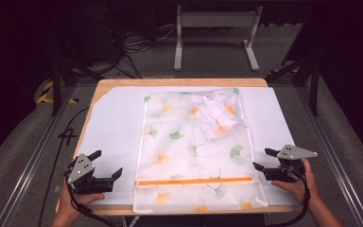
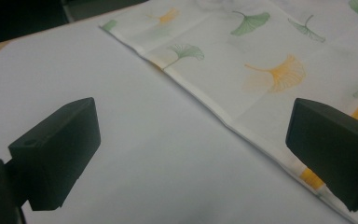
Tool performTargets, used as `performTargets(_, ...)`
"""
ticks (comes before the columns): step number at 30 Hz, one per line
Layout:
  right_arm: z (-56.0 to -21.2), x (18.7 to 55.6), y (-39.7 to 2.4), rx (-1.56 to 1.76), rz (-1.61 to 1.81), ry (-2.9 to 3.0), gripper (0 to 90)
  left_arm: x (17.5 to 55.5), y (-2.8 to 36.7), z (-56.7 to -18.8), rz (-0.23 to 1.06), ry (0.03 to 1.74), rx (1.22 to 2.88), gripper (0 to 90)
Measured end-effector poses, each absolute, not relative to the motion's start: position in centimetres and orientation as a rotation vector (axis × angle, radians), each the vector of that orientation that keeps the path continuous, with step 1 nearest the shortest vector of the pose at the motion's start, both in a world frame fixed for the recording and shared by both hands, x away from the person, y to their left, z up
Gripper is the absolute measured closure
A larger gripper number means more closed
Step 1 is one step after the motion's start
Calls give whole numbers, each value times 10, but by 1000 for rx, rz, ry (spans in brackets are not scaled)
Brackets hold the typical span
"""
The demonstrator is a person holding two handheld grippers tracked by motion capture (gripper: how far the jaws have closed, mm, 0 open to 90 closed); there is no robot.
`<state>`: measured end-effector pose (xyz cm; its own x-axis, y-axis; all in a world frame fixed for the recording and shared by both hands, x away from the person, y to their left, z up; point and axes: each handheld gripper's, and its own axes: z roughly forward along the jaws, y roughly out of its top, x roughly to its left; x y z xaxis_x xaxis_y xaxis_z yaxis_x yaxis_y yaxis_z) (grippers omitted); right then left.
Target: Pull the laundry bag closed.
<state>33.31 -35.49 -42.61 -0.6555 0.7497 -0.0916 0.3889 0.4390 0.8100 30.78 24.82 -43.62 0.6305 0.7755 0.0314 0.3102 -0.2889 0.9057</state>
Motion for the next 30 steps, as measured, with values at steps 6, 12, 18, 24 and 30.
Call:
performTargets(6, -424, 335, -350, 939, 1102, 2263, 272, 302, 246, -440, 532, 850, 1913, 100)
performTargets(12, -421, 341, -339, 905, 1127, 2287, 296, 292, 247, -442, 497, 841, 1950, 159)
performTargets(18, -419, 344, -319, 836, 1153, 2330, 419, 278, 249, -438, 461, 760, 1975, 404)
performTargets(24, -418, 346, -300, 750, 1174, 2391, 604, 270, 245, -435, 456, 723, 2012, 702)
performTargets(30, -410, 343, -287, 695, 1178, 2406, 703, 263, 238, -436, 445, 686, 2052, 900)
